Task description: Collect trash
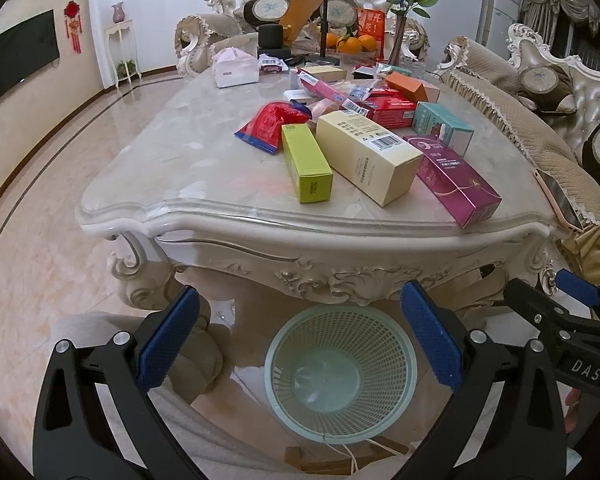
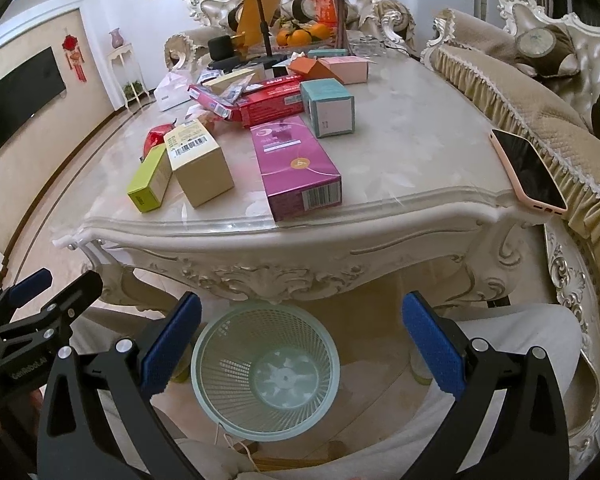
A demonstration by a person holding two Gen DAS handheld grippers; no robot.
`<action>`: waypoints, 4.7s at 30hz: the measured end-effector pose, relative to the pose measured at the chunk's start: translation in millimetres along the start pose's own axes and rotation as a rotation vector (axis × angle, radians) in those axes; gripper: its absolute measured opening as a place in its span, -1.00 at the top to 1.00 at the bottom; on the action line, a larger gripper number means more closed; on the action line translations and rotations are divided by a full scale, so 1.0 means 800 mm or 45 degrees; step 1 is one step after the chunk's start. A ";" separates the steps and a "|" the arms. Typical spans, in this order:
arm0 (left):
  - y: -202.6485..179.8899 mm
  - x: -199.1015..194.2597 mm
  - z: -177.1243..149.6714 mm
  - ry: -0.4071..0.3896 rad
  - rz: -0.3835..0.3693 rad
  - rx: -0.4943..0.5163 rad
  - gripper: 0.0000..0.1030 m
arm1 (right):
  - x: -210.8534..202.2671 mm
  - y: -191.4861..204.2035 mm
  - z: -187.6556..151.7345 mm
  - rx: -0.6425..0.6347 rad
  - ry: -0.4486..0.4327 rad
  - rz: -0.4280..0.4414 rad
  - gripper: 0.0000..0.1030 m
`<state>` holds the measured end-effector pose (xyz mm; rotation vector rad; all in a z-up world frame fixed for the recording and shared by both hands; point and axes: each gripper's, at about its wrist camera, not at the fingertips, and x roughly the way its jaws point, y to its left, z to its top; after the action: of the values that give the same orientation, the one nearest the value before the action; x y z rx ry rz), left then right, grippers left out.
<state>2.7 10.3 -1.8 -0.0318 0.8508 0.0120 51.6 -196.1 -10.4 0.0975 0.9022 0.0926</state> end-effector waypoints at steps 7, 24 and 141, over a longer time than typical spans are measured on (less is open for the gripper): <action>0.001 0.000 0.000 0.004 -0.002 0.001 -0.88 | 0.000 -0.003 0.000 0.017 -0.002 0.002 -0.86; 0.004 0.000 -0.003 0.006 0.002 0.000 -0.88 | -0.001 -0.003 0.000 0.017 -0.003 0.007 -0.86; 0.063 0.168 0.173 -0.129 -0.084 0.204 -0.87 | 0.148 -0.061 0.209 -0.227 -0.113 0.044 -0.85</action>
<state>193.9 65.1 -13.2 0.0908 0.7469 -0.1155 257.8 -237.7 -5.8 -0.0488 0.7999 0.1989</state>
